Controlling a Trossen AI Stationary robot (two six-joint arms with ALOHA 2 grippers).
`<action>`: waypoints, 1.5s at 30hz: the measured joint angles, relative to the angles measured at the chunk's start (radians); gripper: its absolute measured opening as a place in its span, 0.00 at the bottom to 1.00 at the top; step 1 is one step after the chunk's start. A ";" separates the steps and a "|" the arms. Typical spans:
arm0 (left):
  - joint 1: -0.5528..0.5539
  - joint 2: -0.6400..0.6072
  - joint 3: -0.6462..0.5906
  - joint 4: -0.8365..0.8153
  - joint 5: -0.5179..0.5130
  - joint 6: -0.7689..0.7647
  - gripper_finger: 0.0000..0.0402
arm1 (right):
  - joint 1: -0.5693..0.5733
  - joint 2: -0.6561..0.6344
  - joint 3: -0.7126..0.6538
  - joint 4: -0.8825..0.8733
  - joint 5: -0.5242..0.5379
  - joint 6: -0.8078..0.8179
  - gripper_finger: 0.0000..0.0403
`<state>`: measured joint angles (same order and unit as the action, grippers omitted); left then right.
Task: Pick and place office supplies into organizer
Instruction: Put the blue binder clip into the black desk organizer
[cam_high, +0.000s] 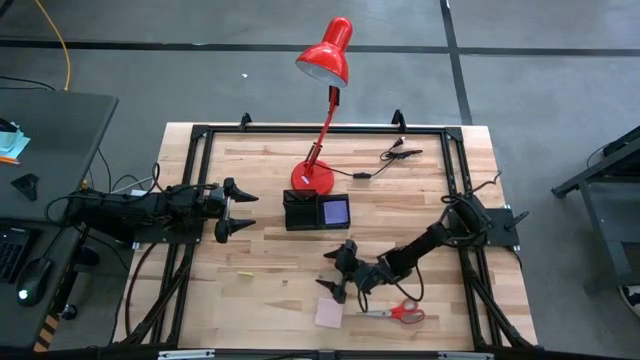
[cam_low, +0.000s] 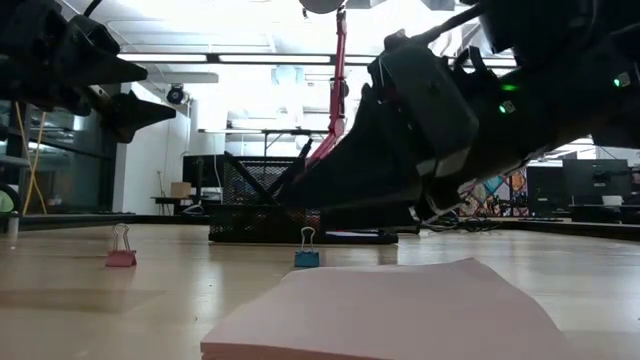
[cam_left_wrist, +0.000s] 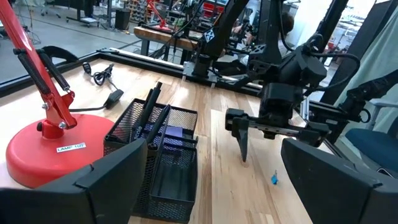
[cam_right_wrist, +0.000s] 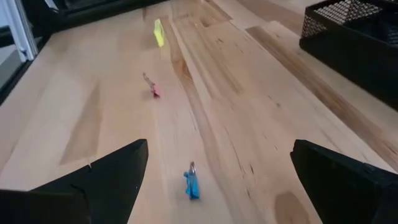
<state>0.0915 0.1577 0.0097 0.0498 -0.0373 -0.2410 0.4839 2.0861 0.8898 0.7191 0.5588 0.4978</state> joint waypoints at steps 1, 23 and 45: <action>0.000 0.000 0.000 0.000 0.000 0.000 0.89 | 0.000 0.000 0.000 0.000 0.006 0.000 0.96; 0.000 0.000 0.000 0.000 0.000 0.000 0.89 | 0.001 0.000 0.000 -0.095 -0.017 0.081 0.78; 0.000 0.000 0.000 0.000 0.000 0.000 0.89 | 0.001 0.000 0.055 -0.184 -0.054 0.050 0.77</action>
<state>0.0917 0.1576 0.0097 0.0496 -0.0373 -0.2410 0.4847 2.0857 0.9444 0.5347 0.5048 0.5478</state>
